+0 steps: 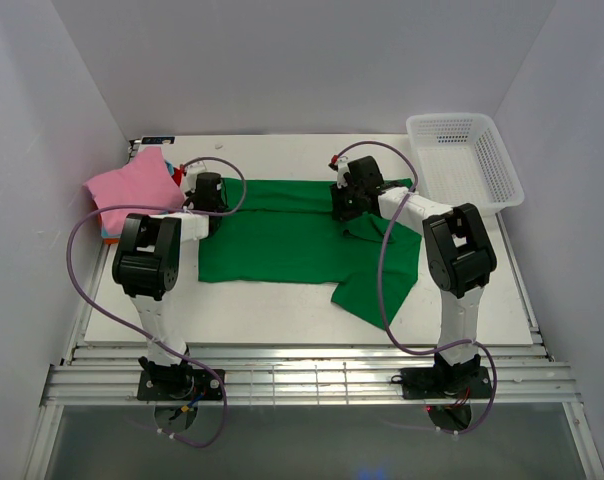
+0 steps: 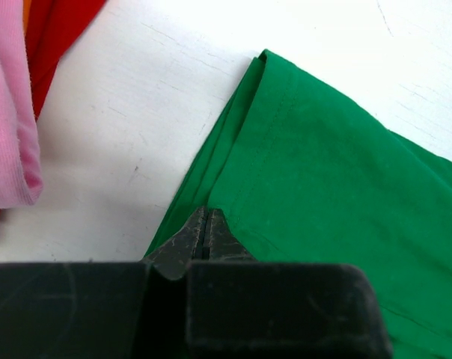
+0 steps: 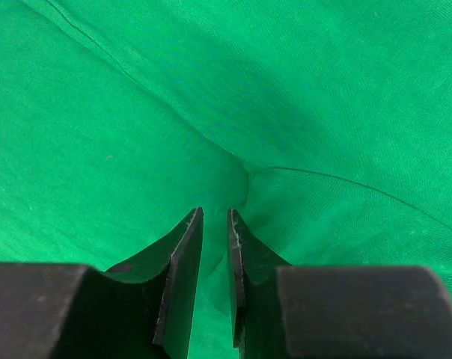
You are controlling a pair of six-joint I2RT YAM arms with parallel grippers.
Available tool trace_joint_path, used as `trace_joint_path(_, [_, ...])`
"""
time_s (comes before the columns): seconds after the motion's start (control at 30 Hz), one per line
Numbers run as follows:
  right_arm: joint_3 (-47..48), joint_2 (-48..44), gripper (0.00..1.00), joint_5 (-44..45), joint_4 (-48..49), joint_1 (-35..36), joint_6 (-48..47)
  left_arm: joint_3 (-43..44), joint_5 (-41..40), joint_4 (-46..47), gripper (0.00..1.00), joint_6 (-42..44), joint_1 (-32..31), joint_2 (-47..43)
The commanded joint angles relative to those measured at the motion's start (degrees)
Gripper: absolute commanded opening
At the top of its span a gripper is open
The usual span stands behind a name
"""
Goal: Fold and stack the t-shirts
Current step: Fold the tshirt
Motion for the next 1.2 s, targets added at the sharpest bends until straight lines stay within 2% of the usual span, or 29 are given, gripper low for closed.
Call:
trace_joint_path(0.0, [0.39,-1.12,0.25,-0.63,0.09,0.28,-0.75,0.70,-0.05,-0.22,0.00,0.15,0.49,-0.89])
trace_joint_path(0.4, [0.22,-0.50,0.25,-0.89,0.09,0.63,-0.84,-8.36,-0.41,-0.31,0.00,-3.18,0.40,-9.06])
trace_joint_path(0.73, [0.04,-1.11,0.25,-0.11,-0.09,0.81,-0.75,-7.57,-0.93,-1.71,0.01,-2.22,0.40,-8.89])
trace_joint_path(0.83, [0.74,-1.38,0.25,0.60,0.18,0.81,-0.75,-7.05,-2.34,-1.80,0.25,-2.58,0.32,-10.20])
trace_joint_path(0.87, [1.44,-1.64,0.26,1.30,0.18,0.81,-0.75,-6.70,-2.43,-1.80,0.45,-2.40,0.23,-10.55])
trace_joint_path(0.93, [2.24,-1.99,0.26,2.53,0.18,0.81,-0.75,-5.03,-2.51,-1.80,0.58,-2.31,0.23,-11.34])
trace_joint_path(1.0, [3.12,-2.52,0.27,5.86,0.00,0.81,-2.51,-3.10,-2.78,-1.71,0.66,-2.31,0.14,-12.57])
trace_joint_path(1.17, [5.84,-2.00,0.27,11.22,-1.58,-0.95,-1.81,2.00,-1.73,-1.80,0.66,-1.88,0.14,-13.11])
